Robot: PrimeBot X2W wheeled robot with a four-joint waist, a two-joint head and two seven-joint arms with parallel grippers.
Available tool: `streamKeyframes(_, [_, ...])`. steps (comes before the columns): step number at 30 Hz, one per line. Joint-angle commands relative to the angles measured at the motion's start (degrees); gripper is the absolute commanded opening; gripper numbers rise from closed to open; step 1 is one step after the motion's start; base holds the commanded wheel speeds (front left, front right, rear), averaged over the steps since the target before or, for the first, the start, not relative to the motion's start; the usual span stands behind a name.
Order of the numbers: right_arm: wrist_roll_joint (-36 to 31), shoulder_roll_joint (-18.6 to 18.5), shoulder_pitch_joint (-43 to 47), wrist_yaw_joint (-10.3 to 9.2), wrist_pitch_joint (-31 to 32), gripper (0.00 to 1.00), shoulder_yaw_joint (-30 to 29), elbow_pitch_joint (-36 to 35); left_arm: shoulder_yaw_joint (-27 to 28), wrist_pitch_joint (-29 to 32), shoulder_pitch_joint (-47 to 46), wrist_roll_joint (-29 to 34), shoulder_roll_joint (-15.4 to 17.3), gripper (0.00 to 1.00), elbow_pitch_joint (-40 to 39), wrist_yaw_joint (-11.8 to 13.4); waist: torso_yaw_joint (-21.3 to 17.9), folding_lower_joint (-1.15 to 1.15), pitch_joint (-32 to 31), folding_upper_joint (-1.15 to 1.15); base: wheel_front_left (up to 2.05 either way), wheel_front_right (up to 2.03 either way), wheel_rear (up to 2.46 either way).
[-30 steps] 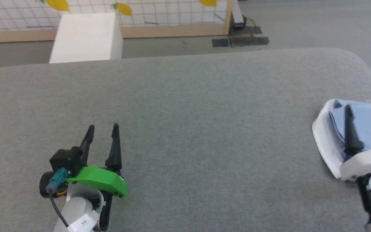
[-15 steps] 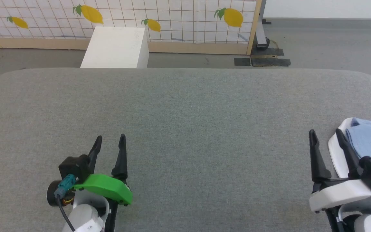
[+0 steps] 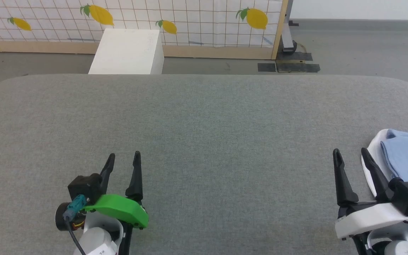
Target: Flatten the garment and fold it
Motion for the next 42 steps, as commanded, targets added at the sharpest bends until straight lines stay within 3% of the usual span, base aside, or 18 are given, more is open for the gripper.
streamKeyframes(1, [0.3,0.1,0.6,-0.09,0.0,1.0,0.1,0.2,0.1,-0.3,0.7,-0.4,-0.2,1.0,0.1,0.2,0.0,0.0,-0.1,0.0,0.0,0.0,0.0])
streamKeyframes(2, [0.0,0.0,0.0,0.0,0.1,0.0,0.0,0.0,0.0,0.0,0.0,0.0,-0.1,0.0,0.0,0.1,0.0,0.0,-0.1,0.0,0.0,0.0,0.0])
streamKeyframes(42, [-2.3,0.0,-0.3,-0.02,1.6,0.0,0.8,0.2,1.1,3.4,2.3,3.8,-0.4,0.0,-4.5,1.1,-0.1,0.0,-0.6,0.0,0.0,0.0,0.0])
